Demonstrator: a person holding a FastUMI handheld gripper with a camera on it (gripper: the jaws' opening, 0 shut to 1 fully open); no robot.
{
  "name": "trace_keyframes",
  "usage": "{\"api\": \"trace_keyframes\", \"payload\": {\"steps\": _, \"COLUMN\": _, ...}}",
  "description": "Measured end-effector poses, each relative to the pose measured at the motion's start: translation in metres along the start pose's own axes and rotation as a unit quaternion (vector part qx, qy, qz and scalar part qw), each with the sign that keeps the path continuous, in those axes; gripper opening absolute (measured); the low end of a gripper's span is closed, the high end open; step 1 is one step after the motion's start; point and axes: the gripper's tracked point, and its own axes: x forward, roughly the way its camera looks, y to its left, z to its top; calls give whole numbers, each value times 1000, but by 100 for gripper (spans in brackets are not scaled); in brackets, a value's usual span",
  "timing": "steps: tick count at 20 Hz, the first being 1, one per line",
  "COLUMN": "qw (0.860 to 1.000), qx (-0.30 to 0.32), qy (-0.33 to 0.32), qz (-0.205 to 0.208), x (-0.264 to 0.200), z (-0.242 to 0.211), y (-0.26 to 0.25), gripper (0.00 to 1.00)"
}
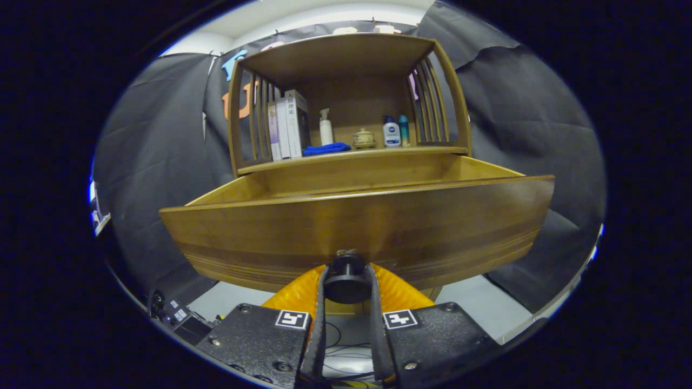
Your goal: Pull open the drawer, take out the items inside it, and place them on the countertop above the cabinet.
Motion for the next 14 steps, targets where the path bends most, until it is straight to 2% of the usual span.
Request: {"api": "trace_keyframes", "payload": {"steps": 14, "qw": 1000, "qx": -10, "qy": 2, "qz": 0, "x": -6, "z": -6, "y": -2, "gripper": 37}}
